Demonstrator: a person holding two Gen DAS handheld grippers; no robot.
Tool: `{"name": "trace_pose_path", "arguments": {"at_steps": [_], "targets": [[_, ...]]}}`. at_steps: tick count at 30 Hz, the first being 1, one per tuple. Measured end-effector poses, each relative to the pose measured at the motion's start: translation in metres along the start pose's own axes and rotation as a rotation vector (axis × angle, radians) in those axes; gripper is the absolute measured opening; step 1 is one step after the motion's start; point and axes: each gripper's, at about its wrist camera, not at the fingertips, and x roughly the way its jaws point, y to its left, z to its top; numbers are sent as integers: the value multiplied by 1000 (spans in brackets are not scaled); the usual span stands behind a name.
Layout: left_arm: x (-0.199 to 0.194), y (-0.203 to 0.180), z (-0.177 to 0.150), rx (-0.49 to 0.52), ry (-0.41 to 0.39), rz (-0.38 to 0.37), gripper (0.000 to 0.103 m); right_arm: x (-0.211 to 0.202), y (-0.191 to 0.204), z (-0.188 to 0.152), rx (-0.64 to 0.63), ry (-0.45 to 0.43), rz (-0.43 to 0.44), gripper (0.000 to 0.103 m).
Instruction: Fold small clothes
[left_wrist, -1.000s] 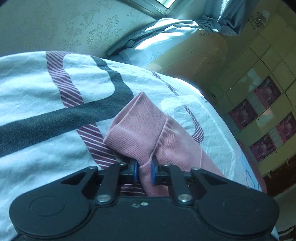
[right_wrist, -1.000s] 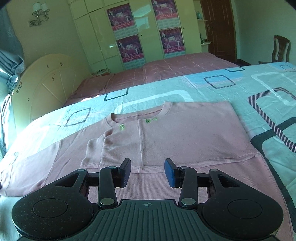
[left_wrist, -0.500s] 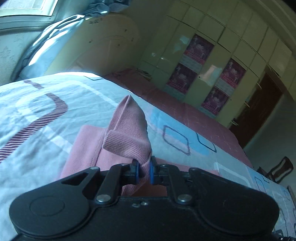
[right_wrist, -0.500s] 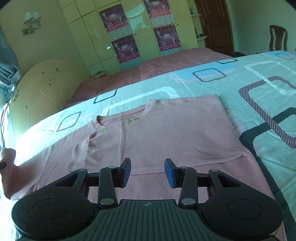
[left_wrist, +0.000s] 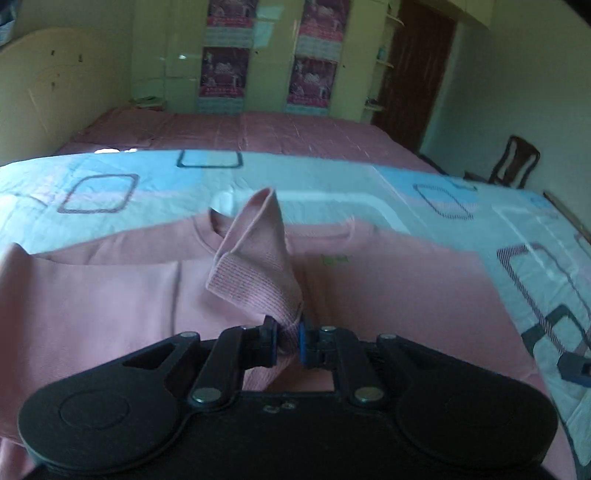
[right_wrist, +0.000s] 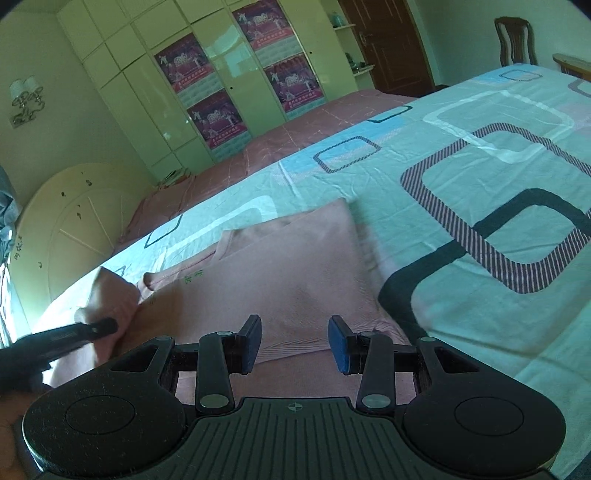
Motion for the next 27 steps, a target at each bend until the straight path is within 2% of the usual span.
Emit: {"name": "trace_pose_path", "arguments": {"at_steps": [1,2,3,4,5,6,7,9,12,13,14,17,20,25,27], "targets": [[14,-7,-5,29,39,-20,11,-2,-7,2,28,6,23,40],[23,-12,-10,42,63,-34,21,-4,-10,3,44,8,34,40],[27,-17,-15,63,66,-34,38,-7,-14,5,56,9,46,40],[25,-22,-19,95,46,-43,46,-9,-15,6,60,11,52,40],[21,-24,-23,112,32,-53,59,-10,-15,8,62,13,58,53],[15,-25,-26,120,24,-60,62,-12,-14,8,60,4,64,66],[6,-24,-29,123,12,-61,62,-12,-9,9,51,-14,71,86],[-19,-15,-37,113,-25,-54,62,-8,2,10,36,-18,113,86],[-60,17,-50,104,-73,16,61,9,19,7,47,21,212,86],[-71,31,-56,99,-74,47,59,19,27,5,49,40,240,82],[-83,48,-62,91,-75,79,54,30,33,3,48,63,256,74],[-113,99,-72,57,-50,203,36,64,50,-4,57,130,288,64],[-116,148,-76,-27,5,294,36,96,60,-9,103,182,299,63],[-100,179,-73,-71,11,270,35,135,75,-8,131,242,295,63],[-93,181,-67,-60,-6,246,25,142,86,-7,95,253,285,60]]}}
